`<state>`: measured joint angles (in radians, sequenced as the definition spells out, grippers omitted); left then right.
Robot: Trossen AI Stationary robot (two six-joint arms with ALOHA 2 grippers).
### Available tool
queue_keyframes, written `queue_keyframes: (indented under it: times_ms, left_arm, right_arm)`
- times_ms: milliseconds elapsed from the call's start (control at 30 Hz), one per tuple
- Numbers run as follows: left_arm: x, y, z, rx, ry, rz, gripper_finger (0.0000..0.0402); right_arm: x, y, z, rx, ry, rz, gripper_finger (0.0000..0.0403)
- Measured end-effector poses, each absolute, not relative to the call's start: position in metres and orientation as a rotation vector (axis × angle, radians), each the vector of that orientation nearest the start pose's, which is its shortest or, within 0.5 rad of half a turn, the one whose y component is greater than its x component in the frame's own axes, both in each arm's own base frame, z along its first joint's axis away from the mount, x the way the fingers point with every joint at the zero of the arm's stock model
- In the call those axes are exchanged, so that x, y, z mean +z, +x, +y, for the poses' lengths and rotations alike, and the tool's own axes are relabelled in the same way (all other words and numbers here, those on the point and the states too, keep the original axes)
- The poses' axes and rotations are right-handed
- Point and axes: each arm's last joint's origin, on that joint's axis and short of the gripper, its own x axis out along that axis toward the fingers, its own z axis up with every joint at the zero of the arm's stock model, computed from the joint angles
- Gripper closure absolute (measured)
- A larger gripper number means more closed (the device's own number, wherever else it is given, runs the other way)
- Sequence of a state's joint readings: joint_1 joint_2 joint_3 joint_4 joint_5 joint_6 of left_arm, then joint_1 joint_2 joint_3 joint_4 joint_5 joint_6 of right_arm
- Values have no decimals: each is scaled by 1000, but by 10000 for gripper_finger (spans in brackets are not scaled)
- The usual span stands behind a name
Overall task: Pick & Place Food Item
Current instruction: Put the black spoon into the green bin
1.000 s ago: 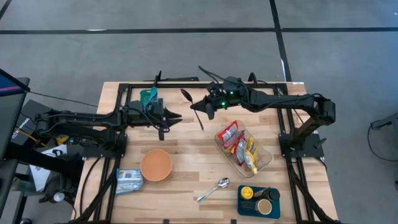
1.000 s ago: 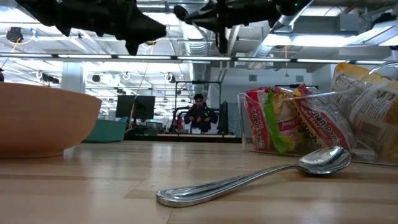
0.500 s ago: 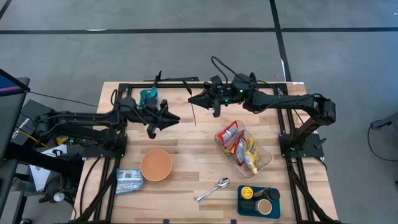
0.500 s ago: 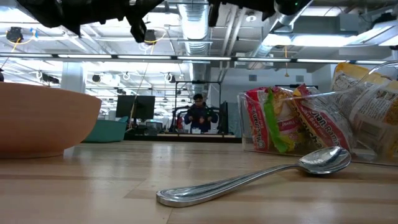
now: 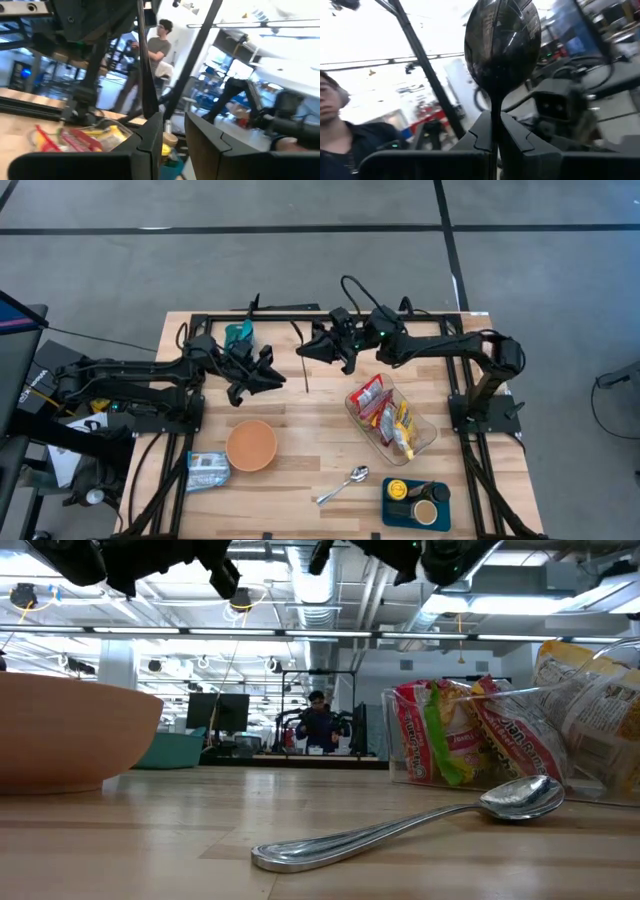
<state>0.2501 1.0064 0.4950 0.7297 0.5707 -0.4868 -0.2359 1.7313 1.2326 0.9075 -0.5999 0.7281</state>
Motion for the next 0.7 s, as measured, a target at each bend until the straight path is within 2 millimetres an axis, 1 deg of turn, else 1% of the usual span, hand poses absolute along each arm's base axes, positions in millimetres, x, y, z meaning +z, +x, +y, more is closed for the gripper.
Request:
queue_keyframes:
  times_ms: [133, 233, 333, 433, 567, 700]
  left_arm:
    - [276, 211, 36, -427, -427, -81, 325]
    - [274, 213, 36, -444, -453, -65, 325]
    - [272, 215, 37, -436, -465, -59, 325]
    - [270, 218, 39, -378, -473, -68, 325]
    - [270, 218, 40, -340, -374, -101, 325]
    - [271, 218, 39, -344, -371, -110, 321]
  right_arm:
    - [334, 391, -76, 501, 547, -223, 395]
    - [332, 397, -74, 527, 548, -211, 395]
    - [338, 398, -73, 535, 524, -225, 395]
    - [338, 398, -71, 544, 520, -225, 395]
    - [338, 398, -69, 550, 519, -223, 395]
    - [337, 398, -69, 549, 522, -217, 395]
